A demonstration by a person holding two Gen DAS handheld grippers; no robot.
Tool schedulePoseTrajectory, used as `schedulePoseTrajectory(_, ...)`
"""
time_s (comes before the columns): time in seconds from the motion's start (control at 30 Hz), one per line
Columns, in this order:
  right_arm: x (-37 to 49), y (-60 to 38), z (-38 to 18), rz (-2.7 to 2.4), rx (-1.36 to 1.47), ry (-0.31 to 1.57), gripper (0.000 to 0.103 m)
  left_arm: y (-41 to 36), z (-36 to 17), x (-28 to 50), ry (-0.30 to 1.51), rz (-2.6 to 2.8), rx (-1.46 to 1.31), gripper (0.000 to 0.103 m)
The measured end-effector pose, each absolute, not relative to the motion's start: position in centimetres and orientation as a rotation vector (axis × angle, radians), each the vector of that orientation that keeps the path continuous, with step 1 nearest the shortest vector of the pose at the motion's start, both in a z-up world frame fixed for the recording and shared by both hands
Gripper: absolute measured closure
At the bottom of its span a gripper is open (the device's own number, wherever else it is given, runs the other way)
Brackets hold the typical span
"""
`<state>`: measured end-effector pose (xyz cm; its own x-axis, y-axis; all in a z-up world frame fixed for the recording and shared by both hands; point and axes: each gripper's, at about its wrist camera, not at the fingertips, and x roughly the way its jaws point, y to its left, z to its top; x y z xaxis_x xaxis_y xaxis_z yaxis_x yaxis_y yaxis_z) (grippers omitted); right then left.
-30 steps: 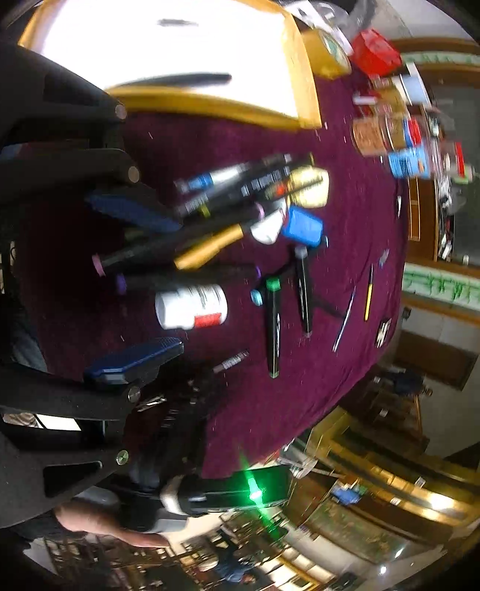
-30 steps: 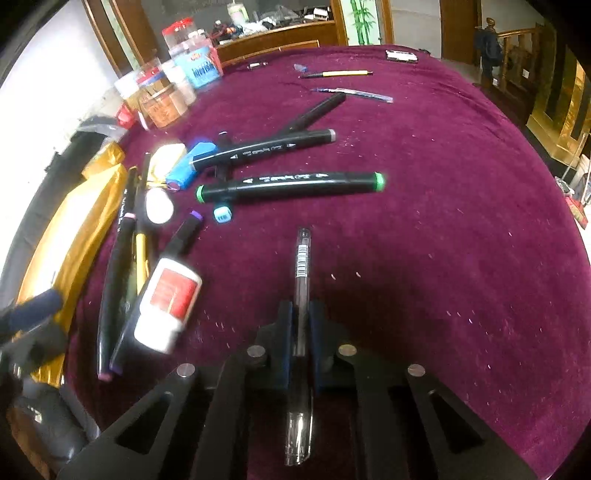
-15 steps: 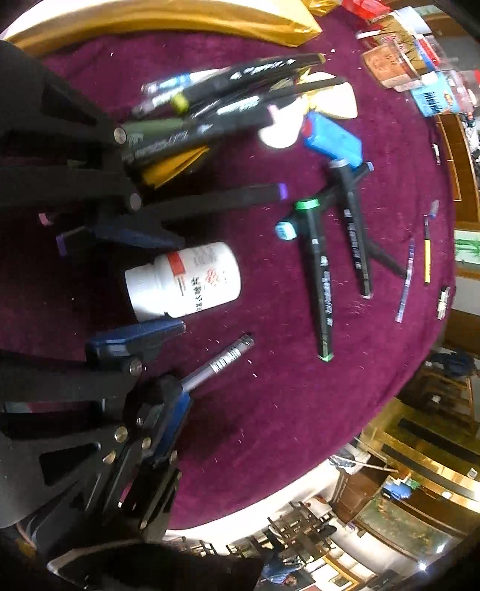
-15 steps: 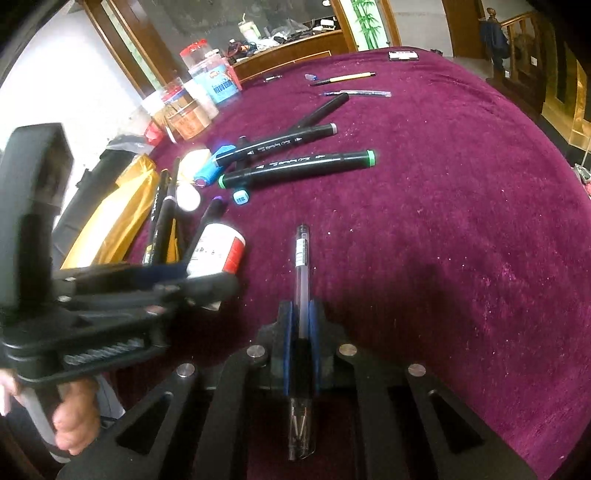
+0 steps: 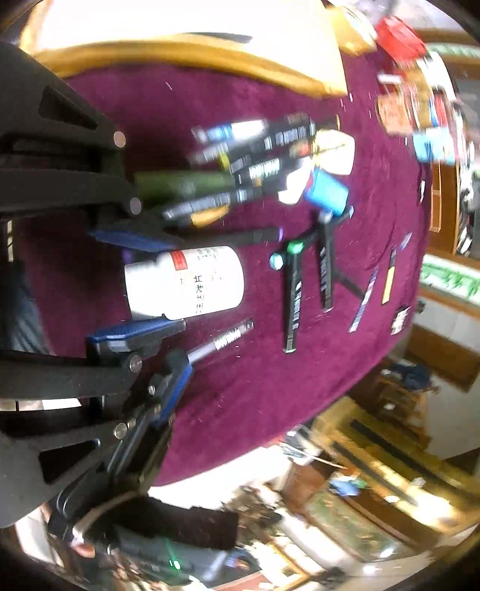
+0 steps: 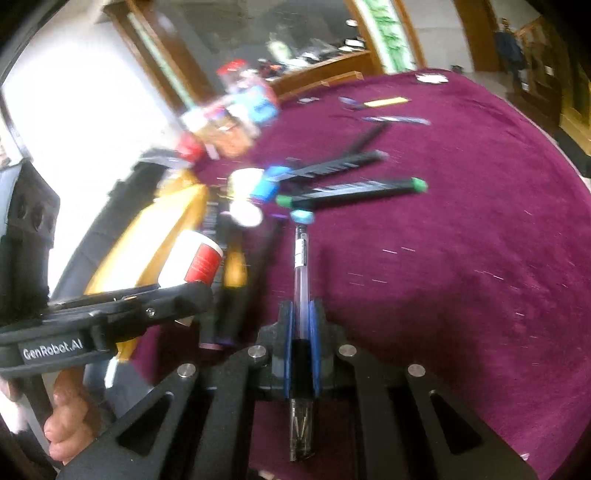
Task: Organize rigid objects
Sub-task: 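Carry the pen and bottle into the tray and open both tools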
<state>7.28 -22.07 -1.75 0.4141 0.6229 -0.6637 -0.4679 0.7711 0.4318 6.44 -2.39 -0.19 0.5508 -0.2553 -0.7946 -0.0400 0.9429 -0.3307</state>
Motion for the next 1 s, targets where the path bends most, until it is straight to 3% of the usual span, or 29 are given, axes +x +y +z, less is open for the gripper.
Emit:
schedulePoseTrajectory(0.33, 4.0, -9.7, 2.0, 0.99, 0.156, 0.924, 0.095, 12.4, 3.7, -0.8, 0.817, 0.122, -0.563, 0.071)
schedulePoseTrajectory(0.57, 3.9, 0.2, 0.6, 1.061, 0.084, 1.033, 0.095, 20.6, 0.7, -3.1, 0.829, 0.281, -0.64, 0.071)
schedulePoseTrajectory(0.87, 4.0, 7.2, -2.6, 0.973, 0.004, 1.165, 0.095, 22.5, -3.3, -3.1, 0.922, 0.348, -0.611, 0.071)
schedulePoseTrajectory(1.0, 4.0, 7.4, -2.6, 0.928, -0.037, 1.141, 0.094, 23.0, -4.3, -2.7, 0.943, 0.345, -0.613, 0.07)
